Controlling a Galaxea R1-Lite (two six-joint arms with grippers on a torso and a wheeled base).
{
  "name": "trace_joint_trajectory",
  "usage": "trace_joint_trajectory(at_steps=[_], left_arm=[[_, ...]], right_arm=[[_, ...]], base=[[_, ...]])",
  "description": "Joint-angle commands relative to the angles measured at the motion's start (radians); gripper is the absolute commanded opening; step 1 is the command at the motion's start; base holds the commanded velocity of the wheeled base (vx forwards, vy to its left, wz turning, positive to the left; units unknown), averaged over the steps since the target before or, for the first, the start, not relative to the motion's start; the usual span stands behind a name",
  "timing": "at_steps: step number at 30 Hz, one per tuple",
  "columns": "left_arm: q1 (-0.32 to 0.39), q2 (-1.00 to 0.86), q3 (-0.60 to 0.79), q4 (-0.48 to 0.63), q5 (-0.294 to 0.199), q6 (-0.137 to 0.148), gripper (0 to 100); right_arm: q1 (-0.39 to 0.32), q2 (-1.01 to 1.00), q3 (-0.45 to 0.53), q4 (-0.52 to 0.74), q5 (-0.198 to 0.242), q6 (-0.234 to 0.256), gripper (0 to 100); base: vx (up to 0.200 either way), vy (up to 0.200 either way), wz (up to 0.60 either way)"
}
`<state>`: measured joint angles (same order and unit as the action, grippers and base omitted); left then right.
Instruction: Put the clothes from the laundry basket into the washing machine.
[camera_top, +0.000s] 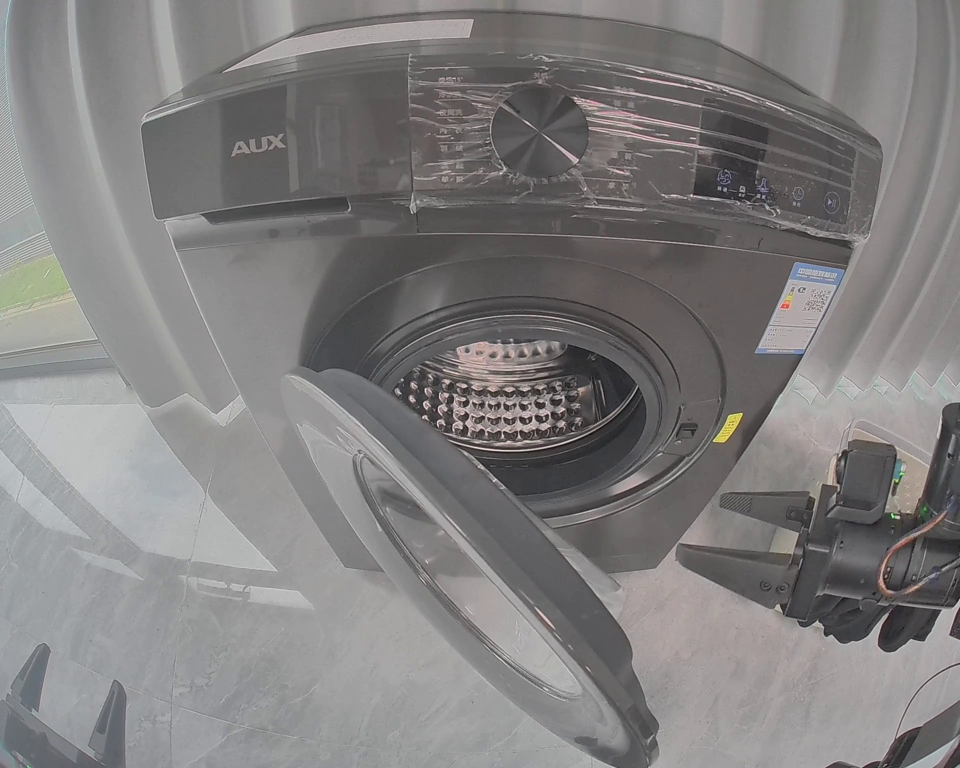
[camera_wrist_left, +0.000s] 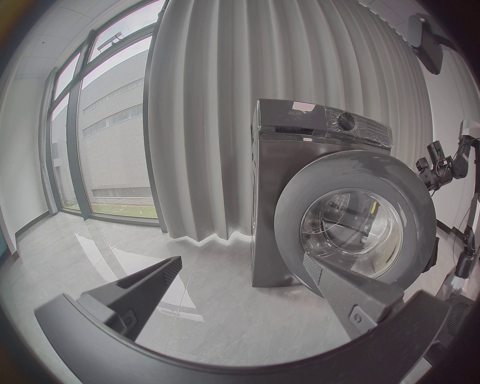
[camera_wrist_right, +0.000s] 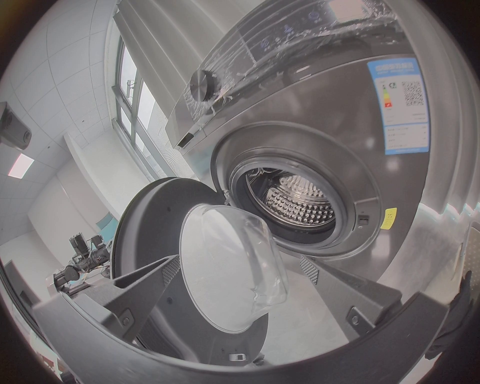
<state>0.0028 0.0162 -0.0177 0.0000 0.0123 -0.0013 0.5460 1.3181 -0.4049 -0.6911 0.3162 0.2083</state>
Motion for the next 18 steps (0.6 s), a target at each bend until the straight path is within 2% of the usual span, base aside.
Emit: trace_joint_trajectory(at_steps=[1, 8, 18], left_arm=[[0.0, -0.013, 0.018, 0.002, 0.001, 0.001, 100], [0.0, -0.012, 0.018, 0.002, 0.001, 0.0, 100], [0.0, -0.012, 0.018, 0.002, 0.001, 0.0, 100]], right_arm=[[0.04, 0.067, 0.001, -0.007, 0.001, 0.0, 100], [0.108, 0.144, -0.009, -0.011, -0.005, -0.001, 100], [0.147, 0.148, 0.005, -0.041, 0.004, 0.005, 100]], base=[[0.0, 0.0, 0.0], [0.0, 0.0, 0.0], [0.0, 0.0, 0.0]])
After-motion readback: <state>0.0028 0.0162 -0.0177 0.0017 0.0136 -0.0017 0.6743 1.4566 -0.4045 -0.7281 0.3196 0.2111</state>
